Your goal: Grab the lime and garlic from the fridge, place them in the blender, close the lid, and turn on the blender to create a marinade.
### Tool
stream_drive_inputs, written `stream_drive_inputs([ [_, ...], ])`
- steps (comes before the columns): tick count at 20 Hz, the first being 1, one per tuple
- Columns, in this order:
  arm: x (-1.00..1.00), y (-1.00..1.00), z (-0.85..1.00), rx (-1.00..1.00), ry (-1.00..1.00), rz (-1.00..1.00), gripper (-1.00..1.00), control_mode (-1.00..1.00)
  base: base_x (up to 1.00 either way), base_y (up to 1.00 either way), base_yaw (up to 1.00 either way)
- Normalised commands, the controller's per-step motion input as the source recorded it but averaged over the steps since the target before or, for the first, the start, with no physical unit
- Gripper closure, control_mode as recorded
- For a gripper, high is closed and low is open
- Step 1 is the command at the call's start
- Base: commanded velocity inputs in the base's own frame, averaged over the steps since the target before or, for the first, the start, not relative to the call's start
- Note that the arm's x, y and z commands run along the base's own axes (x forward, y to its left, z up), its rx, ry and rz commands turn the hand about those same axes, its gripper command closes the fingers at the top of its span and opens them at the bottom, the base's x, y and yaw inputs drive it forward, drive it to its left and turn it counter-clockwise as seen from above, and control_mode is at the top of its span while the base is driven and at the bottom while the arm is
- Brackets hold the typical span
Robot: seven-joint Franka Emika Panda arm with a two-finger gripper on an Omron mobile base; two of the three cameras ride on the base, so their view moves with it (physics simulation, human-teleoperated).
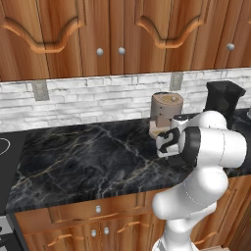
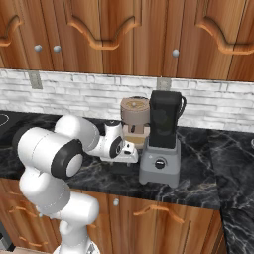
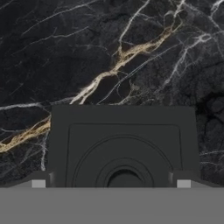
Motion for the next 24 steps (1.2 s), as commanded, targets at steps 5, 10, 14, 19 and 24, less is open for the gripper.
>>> stream_drive_inputs([
  [5,0.00,0.00,-0.20,0.00,-0.03,0.01,-1.00,-1.00,0.00,0.00,0.00],
  [10,0.00,0.00,-0.08,0.00,-0.05,0.00,-1.00,-1.00,0.00,0.00,0.00],
  [14,-0.08,0.00,-0.15,0.00,-0.04,0.00,-1.00,-1.00,0.00,0.00,0.00],
  [19,-0.14,0.00,-0.13,0.00,-0.03,0.00,-1.00,-1.00,0.00,0.00,0.00],
  [24,-0.23,-0.02,-0.19,0.00,0.00,0.00,-1.00,-1.00,0.00,0.00,0.00],
])
